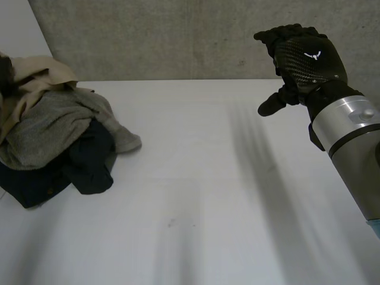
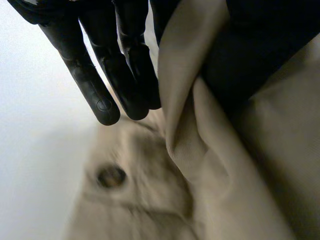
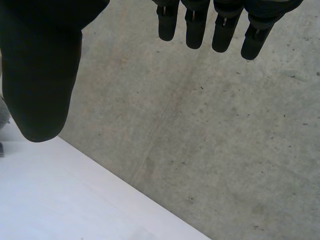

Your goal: Fold the laundry.

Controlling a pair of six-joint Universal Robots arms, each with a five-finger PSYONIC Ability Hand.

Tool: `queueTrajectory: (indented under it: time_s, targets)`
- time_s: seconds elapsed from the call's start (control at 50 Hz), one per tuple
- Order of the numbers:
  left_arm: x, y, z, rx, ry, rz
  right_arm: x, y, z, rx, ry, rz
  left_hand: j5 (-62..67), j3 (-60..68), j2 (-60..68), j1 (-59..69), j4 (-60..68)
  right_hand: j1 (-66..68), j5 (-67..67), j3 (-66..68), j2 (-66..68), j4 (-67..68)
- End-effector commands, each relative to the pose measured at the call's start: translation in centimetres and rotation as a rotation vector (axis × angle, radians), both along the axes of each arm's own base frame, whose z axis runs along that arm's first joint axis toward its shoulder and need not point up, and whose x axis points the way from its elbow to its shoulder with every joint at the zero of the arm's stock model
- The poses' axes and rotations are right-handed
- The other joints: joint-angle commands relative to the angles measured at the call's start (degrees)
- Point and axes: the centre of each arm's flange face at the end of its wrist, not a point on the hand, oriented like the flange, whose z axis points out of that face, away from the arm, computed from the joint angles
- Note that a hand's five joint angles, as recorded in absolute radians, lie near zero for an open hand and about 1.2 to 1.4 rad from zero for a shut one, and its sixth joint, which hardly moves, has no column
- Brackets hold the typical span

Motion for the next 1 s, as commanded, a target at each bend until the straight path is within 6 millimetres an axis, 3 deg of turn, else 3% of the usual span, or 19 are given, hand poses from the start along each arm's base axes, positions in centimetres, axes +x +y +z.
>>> queueTrajectory:
  time_s: [0.02, 0.06, 0.12, 0.14, 0.22, 0.3, 0.34, 0.4, 0.48, 0.5, 0.56, 0.58, 0.64, 0.72, 0.78, 0.8, 0.82, 0.9, 1.0]
  targets:
    - [-2.9, 3.0, 10.2, -0.312, 0.124, -0.062, -0.3, -0.4, 0.3, -0.016, 0.004, -0.016, 15.01, 12.88, 12.51, 13.55, 12.28, -3.11, -2.71, -1.81, -1.73, -1.83]
    - [-5.0, 4.8, 13.9, -0.426, 0.161, -0.15, -0.4, -0.4, 0.4, -0.018, 0.004, -0.018, 15.01, 12.88, 12.51, 13.55, 12.28, -3.11, -2.71, -1.81, -1.73, -1.83]
    - [-7.4, 7.0, 16.9, -0.498, 0.192, -0.259, -0.6, -0.6, 0.5, -0.022, 0.002, -0.027, 15.01, 12.88, 12.51, 13.55, 12.28, -3.11, -2.71, -1.81, -1.73, -1.83]
    - [-9.1, 8.6, 18.5, -0.527, 0.21, -0.331, -0.6, -0.7, 0.6, -0.024, 0.0, -0.029, 15.01, 12.88, 12.51, 13.55, 12.28, -3.11, -2.71, -1.81, -1.73, -1.83]
    - [-13.6, 12.8, 21.2, -0.562, 0.313, -0.498, -1.1, -1.0, 1.0, -0.036, -0.007, -0.047, 15.01, 12.88, 12.51, 13.55, 12.28, -3.11, -2.71, -1.81, -1.73, -1.83]
    - [-17.9, 16.9, 21.9, -0.514, 0.469, -0.676, -1.8, -1.5, 1.6, -0.052, -0.015, -0.071, 15.01, 12.88, 12.51, 13.55, 12.28, -3.11, -2.71, -1.81, -1.73, -1.83]
    - [-20.6, 19.4, 21.2, -0.435, 0.588, -0.796, -2.3, -1.8, 2.0, -0.062, -0.02, -0.088, 15.01, 12.88, 12.51, 13.55, 12.28, -3.11, -2.71, -1.81, -1.73, -1.83]
    - [-22.5, 21.0, 20.3, -0.364, 0.662, -0.881, -2.8, -2.2, 2.4, -0.075, -0.028, -0.107, 15.01, 12.88, 12.51, 13.55, 12.28, -3.11, -2.71, -1.81, -1.73, -1.83]
    - [-26.6, 23.9, 16.5, -0.179, 0.735, -1.037, -3.5, -3.0, 2.7, -0.092, -0.039, -0.134, 15.01, 12.88, 12.51, 13.55, 12.28, -3.11, -2.71, -1.81, -1.73, -1.83]
    - [-28.2, 24.9, 14.4, -0.102, 0.724, -1.076, -3.7, -3.2, 2.7, -0.095, -0.04, -0.142, 15.01, 12.88, 12.51, 13.55, 12.28, -3.11, -2.71, -1.81, -1.73, -1.83]
    - [-29.8, 25.7, 10.9, 0.003, 0.677, -1.084, -4.2, -3.9, 2.6, -0.099, -0.039, -0.162, 15.01, 12.88, 12.51, 13.55, 12.28, -3.11, -2.71, -1.81, -1.73, -1.83]
    - [-30.3, 25.9, 8.4, 0.065, 0.629, -1.063, -4.3, -4.1, 2.5, -0.098, -0.036, -0.168, 15.01, 12.88, 12.51, 13.55, 12.28, -3.11, -2.71, -1.81, -1.73, -1.83]
    - [-30.7, 26.1, 4.0, 0.172, 0.522, -1.007, -4.7, -5.0, 2.2, -0.088, -0.028, -0.187, 12.87, 10.73, 10.36, 11.41, 10.13, -3.11, -2.71, -1.81, -1.73, -1.83]
    - [-30.0, 26.0, 0.4, 0.261, 0.399, -0.928, -5.4, -6.2, 1.8, -0.073, -0.02, -0.215, -20.88, -23.01, -23.39, -22.34, -23.61, -3.11, -2.71, -1.81, -1.73, -1.83]
    - [-29.1, 25.9, -0.9, 0.308, 0.355, -0.884, -5.7, -6.8, 1.5, -0.055, -0.013, -0.226, -35.03, -37.17, -37.54, -36.49, -37.76, -3.11, -2.71, -1.81, -1.73, -1.83]
    - [-28.5, 26.0, -1.6, 0.343, 0.343, -0.863, -5.7, -7.0, 1.4, -0.048, -0.009, -0.226, -49.92, -52.05, -52.42, -51.38, -52.65, -3.11, -2.71, -1.81, -1.73, -1.83]
    - [-28.3, 26.2, -1.8, 0.357, 0.341, -0.858, -5.7, -7.0, 1.3, -0.041, -0.006, -0.225, -54.99, -57.12, -57.49, -56.45, -57.72, -3.11, -2.71, -1.81, -1.73, -1.83]
    - [-26.9, 27.0, -1.7, 0.397, 0.345, -0.833, -5.2, -6.9, 0.5, 0.005, 0.023, -0.205, -54.99, -57.12, -57.49, -56.45, -57.72, -3.11, -2.71, -1.81, -1.73, -1.83]
    - [-24.7, 26.6, 0.3, 0.34, 0.36, -0.79, -3.8, -5.5, -0.4, 0.043, 0.107, -0.132, -54.99, -57.12, -57.49, -56.45, -57.72, -3.11, -2.71, -1.81, -1.73, -1.83]
